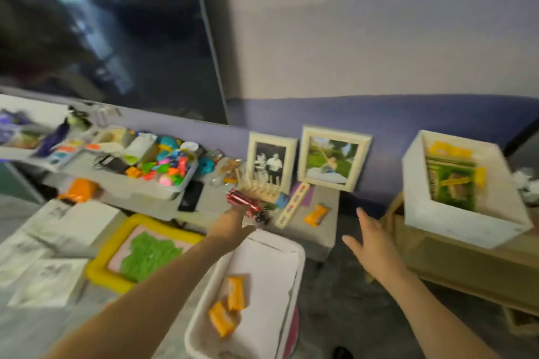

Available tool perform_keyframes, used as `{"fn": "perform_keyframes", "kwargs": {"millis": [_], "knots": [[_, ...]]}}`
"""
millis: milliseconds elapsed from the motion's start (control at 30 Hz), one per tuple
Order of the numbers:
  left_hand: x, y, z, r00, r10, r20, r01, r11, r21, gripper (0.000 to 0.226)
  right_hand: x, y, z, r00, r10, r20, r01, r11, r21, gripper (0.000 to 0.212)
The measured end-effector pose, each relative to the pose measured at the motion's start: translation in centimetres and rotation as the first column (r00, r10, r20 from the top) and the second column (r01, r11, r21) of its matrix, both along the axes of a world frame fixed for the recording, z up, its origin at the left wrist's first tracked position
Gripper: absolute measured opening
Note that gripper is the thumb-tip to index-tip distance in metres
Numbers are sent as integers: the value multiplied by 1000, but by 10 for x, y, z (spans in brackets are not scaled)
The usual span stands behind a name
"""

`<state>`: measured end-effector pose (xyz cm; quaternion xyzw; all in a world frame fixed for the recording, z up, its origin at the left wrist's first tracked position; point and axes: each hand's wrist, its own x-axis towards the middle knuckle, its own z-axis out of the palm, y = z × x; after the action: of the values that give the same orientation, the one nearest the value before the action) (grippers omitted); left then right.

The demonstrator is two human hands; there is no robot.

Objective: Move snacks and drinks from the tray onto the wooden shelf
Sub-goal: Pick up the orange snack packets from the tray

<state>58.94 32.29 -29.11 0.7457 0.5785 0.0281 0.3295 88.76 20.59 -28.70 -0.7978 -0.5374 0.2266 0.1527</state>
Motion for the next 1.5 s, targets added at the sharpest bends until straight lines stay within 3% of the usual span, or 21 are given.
{"fn": "perform_keyframes", "kwargs": {"millis": [167, 367, 567, 833, 933, 1200, 1300, 1400, 1500], "knots": [[-109, -31, -44, 983, 100, -151, -106, 994, -30, 66, -92, 1, -39, 963, 268, 23, -264, 958, -114, 77], [-142, -87, -117, 964, 135, -227, -164, 980, -112, 75, -148, 7, -110, 865, 500, 33, -470, 832, -294, 82], [-125, -120, -186, 968, 199, -155, -223, 962, -158, 76, -177, 19, -184, 782, 623, 3, -579, 728, -367, 83], [-114, -146, -301, 966, 243, -84, -246, 969, -28, 99, -207, 47, -274, 688, 724, -52, -693, 633, -347, 91], [-111, -145, -323, 961, 247, -123, -248, 969, 9, 103, -221, 54, -304, 668, 742, -55, -725, 631, -276, 104], [-102, -154, -363, 904, 208, -373, -128, 965, 228, 62, -248, 62, -350, 598, 801, 28, -782, 590, -201, 117], [-96, -149, -368, 886, 213, -411, -123, 964, 235, 48, -250, 51, -361, 634, 772, 46, -758, 631, -166, 115], [-98, -149, -366, 900, 213, -381, -103, 952, 289, 56, -236, 36, -356, 718, 696, -7, -688, 707, -164, 110], [-99, -146, -343, 906, 248, -342, -166, 953, 252, 92, -212, 20, -334, 792, 608, -51, -610, 785, -111, 106]]}}
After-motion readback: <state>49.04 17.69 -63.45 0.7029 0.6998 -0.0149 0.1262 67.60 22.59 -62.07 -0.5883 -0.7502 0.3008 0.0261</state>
